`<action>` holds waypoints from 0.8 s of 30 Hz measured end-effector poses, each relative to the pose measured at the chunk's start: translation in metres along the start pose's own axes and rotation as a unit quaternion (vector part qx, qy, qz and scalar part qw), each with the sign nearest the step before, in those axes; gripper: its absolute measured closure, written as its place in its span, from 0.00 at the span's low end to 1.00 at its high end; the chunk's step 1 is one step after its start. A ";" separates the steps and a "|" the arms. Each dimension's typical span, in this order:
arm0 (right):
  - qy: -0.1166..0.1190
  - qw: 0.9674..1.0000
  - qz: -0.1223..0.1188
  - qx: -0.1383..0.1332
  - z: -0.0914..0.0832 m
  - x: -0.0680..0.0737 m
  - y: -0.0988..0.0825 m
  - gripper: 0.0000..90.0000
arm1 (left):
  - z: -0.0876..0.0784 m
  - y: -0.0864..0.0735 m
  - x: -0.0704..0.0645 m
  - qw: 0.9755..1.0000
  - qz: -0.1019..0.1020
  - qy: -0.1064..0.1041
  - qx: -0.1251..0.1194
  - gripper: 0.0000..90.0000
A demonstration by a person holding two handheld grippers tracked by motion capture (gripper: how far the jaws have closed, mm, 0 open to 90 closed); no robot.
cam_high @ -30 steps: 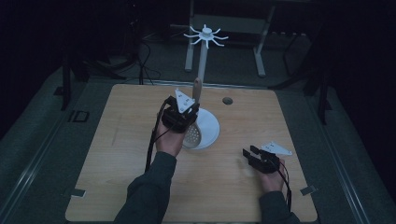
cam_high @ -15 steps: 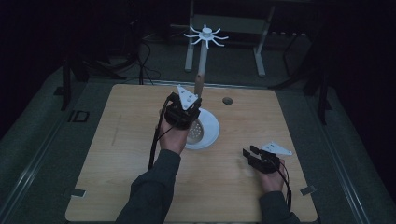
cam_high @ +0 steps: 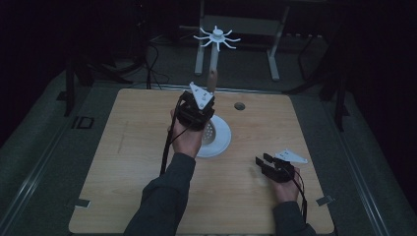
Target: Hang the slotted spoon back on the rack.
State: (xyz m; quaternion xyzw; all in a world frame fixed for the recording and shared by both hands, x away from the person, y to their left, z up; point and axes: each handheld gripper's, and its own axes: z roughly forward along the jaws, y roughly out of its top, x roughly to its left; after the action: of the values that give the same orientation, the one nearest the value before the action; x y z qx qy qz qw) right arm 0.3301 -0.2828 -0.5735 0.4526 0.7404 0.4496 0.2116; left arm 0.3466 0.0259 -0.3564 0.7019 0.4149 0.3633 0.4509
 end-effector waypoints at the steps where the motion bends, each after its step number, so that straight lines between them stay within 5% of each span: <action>1: 0.000 1.000 0.000 0.000 0.000 0.000 0.000 0.63 | -0.001 0.001 -0.001 1.000 -0.001 0.001 -0.002 0.82; 24: -0.001 1.000 -0.001 0.000 0.000 0.000 0.000 0.62 | -0.007 0.023 -0.004 0.999 -0.018 0.034 -0.026 0.82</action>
State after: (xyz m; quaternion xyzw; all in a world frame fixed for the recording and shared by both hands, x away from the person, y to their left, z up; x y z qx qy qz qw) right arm 0.3299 -0.2827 -0.5734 0.4521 0.7407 0.4492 0.2127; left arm 0.3443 0.0189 -0.3326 0.6697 0.4330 0.3890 0.4612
